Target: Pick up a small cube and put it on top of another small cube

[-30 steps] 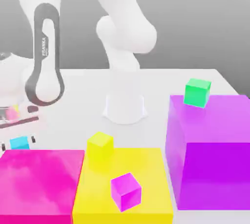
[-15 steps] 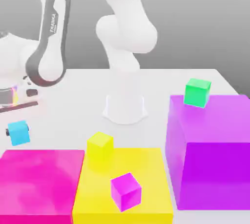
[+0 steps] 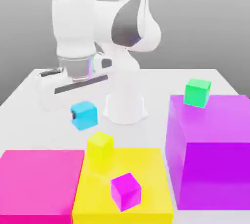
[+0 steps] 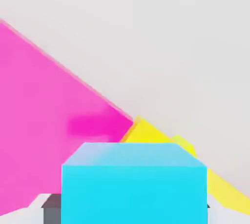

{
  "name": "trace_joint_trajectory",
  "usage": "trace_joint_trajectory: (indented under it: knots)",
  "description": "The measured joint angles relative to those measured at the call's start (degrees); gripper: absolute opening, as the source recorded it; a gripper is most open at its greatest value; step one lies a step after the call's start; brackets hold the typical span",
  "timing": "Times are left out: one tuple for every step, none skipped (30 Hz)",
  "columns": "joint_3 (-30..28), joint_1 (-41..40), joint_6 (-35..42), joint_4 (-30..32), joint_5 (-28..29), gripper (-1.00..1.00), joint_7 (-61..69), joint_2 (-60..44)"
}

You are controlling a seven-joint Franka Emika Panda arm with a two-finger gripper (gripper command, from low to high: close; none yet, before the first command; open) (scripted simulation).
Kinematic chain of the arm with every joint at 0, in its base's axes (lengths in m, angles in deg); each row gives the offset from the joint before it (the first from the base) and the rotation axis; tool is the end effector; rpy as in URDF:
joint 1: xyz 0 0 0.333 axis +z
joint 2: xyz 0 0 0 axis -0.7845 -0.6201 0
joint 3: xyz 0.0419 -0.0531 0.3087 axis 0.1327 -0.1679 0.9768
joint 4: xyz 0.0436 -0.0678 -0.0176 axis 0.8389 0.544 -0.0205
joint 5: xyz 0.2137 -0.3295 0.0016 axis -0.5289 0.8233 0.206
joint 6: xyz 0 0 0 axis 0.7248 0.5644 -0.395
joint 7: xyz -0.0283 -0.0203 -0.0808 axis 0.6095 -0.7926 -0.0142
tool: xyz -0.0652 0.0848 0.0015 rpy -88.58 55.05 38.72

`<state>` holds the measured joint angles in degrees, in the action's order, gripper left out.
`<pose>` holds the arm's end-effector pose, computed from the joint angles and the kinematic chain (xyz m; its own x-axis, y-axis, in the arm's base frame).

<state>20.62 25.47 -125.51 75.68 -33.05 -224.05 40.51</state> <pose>0.3255 -0.0750 0.3143 -0.9938 0.1109 -0.0017 0.1109 0.9938 -0.0012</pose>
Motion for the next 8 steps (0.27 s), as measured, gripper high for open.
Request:
trace_joint_trajectory:
  knots:
    - [0.9, -0.1, -1.5, 0.5, -0.4, -1.00, -0.1, -1.0]
    - [1.6, -0.4, -3.5, 1.0, -0.7, -1.00, -0.2, -2.5]
    - [2.3, -0.7, -5.7, 1.4, -0.9, -1.00, -0.2, -4.3]
    - [2.9, -1.1, -8.0, 1.9, -1.1, -1.00, -0.2, -6.1]
    - [3.5, -1.5, -10.4, 2.4, -1.3, -1.00, -0.2, -8.0]
    - [3.9, -1.7, -12.1, 2.7, -1.4, 1.00, -0.2, -9.4]
    - [3.9, -1.7, -12.1, 2.7, -1.4, 1.00, -0.2, -9.4]
    - [3.9, -1.7, -12.1, 2.7, -1.4, 1.00, -0.2, -9.4]
